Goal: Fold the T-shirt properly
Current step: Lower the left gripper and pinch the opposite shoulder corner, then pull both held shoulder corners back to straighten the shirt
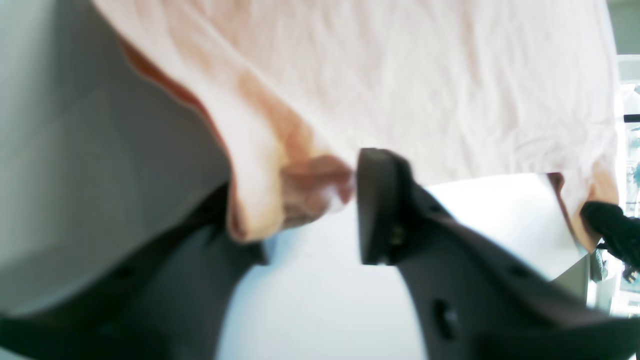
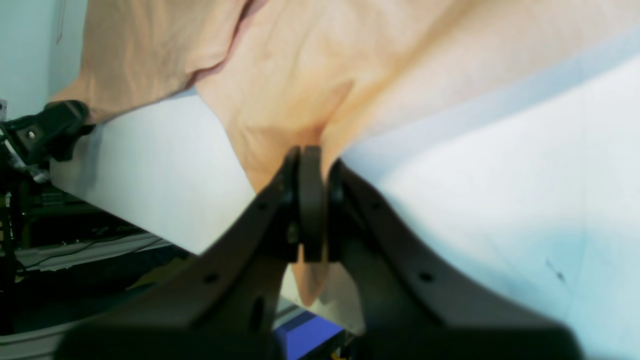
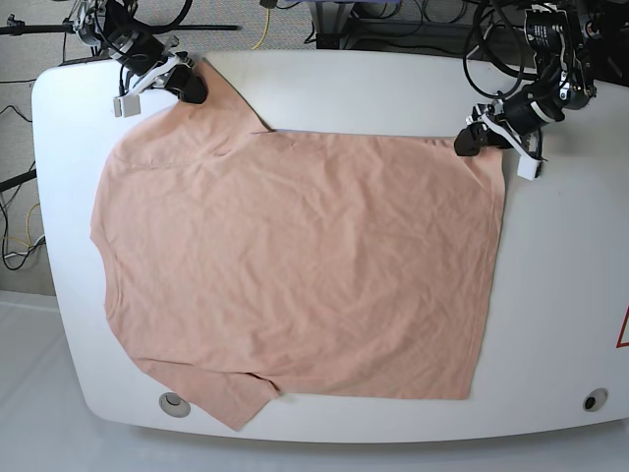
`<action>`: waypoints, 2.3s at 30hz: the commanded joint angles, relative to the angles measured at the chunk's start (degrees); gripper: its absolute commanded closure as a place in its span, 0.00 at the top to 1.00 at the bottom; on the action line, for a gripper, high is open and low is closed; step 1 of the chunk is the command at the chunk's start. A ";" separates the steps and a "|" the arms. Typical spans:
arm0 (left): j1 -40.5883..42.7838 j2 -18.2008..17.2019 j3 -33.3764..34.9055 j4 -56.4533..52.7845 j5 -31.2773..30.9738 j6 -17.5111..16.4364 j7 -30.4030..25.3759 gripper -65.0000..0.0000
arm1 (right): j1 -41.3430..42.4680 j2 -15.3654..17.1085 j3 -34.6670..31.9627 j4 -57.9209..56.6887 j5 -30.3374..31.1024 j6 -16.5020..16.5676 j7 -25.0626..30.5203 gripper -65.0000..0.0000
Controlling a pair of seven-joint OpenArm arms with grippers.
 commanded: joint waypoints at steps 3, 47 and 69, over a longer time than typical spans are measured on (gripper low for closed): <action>0.36 -0.45 0.27 0.41 1.18 0.90 2.41 0.16 | -0.67 0.35 -0.15 0.13 -1.83 -0.53 -1.20 0.00; 8.42 -2.84 0.34 5.09 7.41 1.93 -1.29 0.00 | -7.73 1.20 -0.98 6.96 -1.74 -0.53 0.81 0.00; 15.02 -2.81 0.39 10.34 6.76 2.03 -2.59 0.00 | -10.53 -0.34 0.43 10.86 -4.04 -0.53 1.12 0.00</action>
